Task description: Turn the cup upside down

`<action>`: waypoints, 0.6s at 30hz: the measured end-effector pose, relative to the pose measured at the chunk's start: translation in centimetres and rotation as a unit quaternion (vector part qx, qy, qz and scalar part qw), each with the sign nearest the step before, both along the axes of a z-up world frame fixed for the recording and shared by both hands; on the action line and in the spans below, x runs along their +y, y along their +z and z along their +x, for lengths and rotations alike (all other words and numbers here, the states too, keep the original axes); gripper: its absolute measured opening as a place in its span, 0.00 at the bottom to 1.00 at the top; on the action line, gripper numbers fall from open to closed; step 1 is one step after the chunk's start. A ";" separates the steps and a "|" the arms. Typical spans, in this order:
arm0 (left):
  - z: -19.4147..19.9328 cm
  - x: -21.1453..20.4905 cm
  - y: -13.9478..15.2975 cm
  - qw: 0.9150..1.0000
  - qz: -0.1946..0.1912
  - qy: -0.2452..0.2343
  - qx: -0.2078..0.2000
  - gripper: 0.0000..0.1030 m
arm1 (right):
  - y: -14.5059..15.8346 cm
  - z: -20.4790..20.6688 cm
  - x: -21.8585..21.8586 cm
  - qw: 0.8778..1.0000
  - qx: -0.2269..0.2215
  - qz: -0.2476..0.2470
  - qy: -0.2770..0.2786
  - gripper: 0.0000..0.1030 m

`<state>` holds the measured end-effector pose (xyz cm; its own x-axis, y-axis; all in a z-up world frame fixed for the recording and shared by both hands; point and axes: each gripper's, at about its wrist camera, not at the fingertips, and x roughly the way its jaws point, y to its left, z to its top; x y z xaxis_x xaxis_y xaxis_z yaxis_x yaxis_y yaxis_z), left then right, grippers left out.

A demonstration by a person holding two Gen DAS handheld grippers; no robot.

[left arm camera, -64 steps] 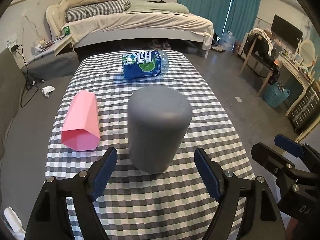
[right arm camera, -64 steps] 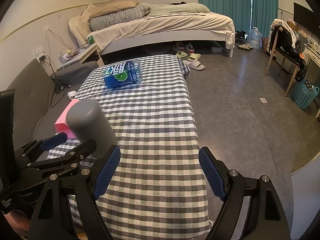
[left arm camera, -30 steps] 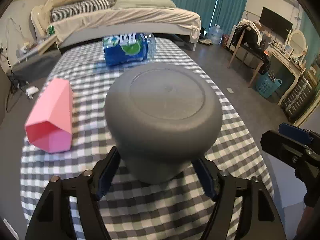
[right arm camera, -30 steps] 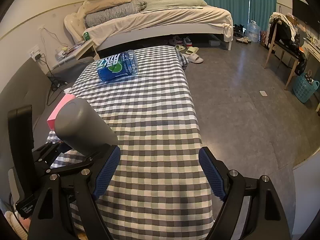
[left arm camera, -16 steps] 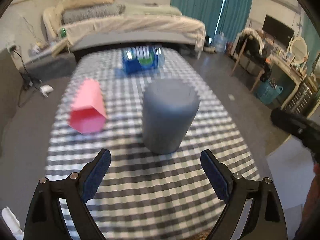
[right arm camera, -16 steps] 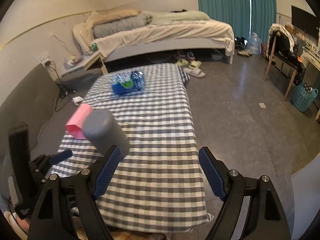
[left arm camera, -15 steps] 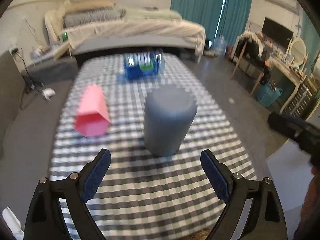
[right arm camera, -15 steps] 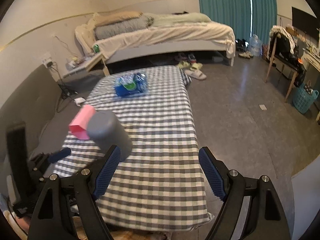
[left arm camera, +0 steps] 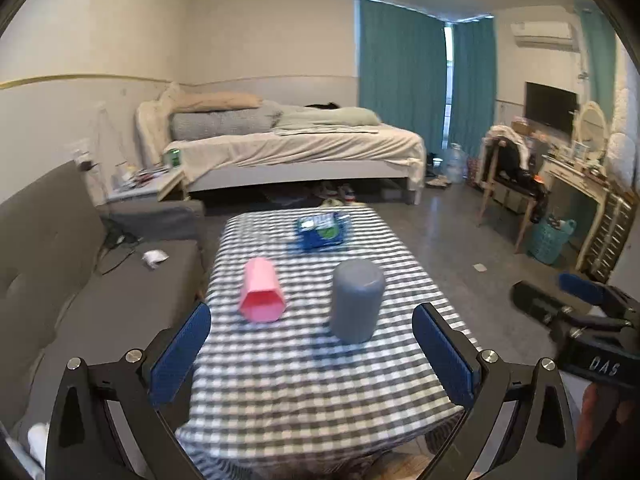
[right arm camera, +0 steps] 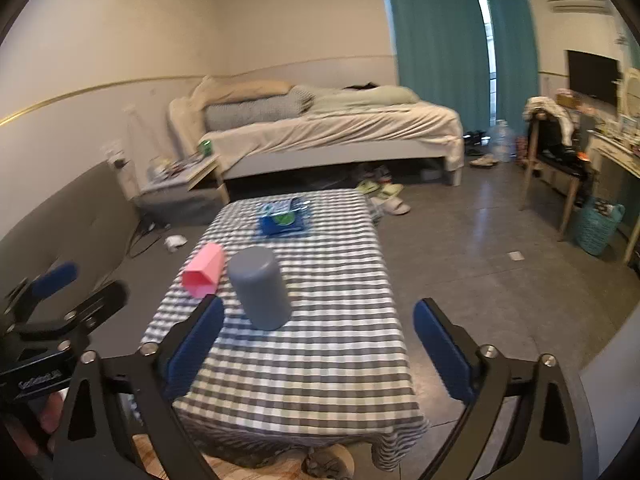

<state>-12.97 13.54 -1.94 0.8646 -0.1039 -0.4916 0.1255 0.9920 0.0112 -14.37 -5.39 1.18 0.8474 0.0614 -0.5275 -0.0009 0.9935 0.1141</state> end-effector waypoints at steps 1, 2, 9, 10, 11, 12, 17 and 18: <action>-0.3 0.3 -0.2 1.000 -0.004 0.003 0.002 1.00 | -0.1 -0.4 -0.1 1.000 -0.007 0.001 -0.017 1.00; -0.7 0.7 -0.5 1.000 -0.008 0.008 0.003 1.00 | -0.3 -0.8 -0.2 1.000 -0.012 0.007 -0.023 1.00; -2.2 2.1 -1.5 1.000 -0.007 0.027 -0.002 1.00 | -0.7 -2.1 1.1 0.999 -0.026 -0.009 -0.019 1.00; -2.4 2.2 -1.5 1.000 -0.008 0.028 -0.003 1.00 | -0.7 -2.3 1.4 0.999 -0.028 -0.013 -0.016 1.00; -2.5 2.2 -1.5 1.000 -0.008 0.028 -0.003 1.00 | -0.6 -2.4 1.6 0.999 -0.030 -0.016 -0.014 1.00; -2.6 2.3 -1.5 1.000 -0.008 0.028 -0.003 1.00 | -0.7 -2.6 1.8 0.999 -0.032 -0.019 -0.012 1.00; -3.3 2.1 -1.4 1.000 -0.002 0.023 -0.005 1.00 | -0.5 -2.9 2.0 0.999 -0.038 -0.021 -0.008 1.00; -3.3 2.0 -1.3 1.000 -0.002 0.022 -0.005 1.00 | -0.5 -2.9 2.0 0.999 -0.038 -0.021 -0.008 1.00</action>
<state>-16.24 15.59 -3.27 0.8728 -0.0687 -0.4831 0.0825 0.9966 0.0073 -17.28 -3.40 0.70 0.8856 0.0263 -0.4637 0.0088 0.9973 0.0734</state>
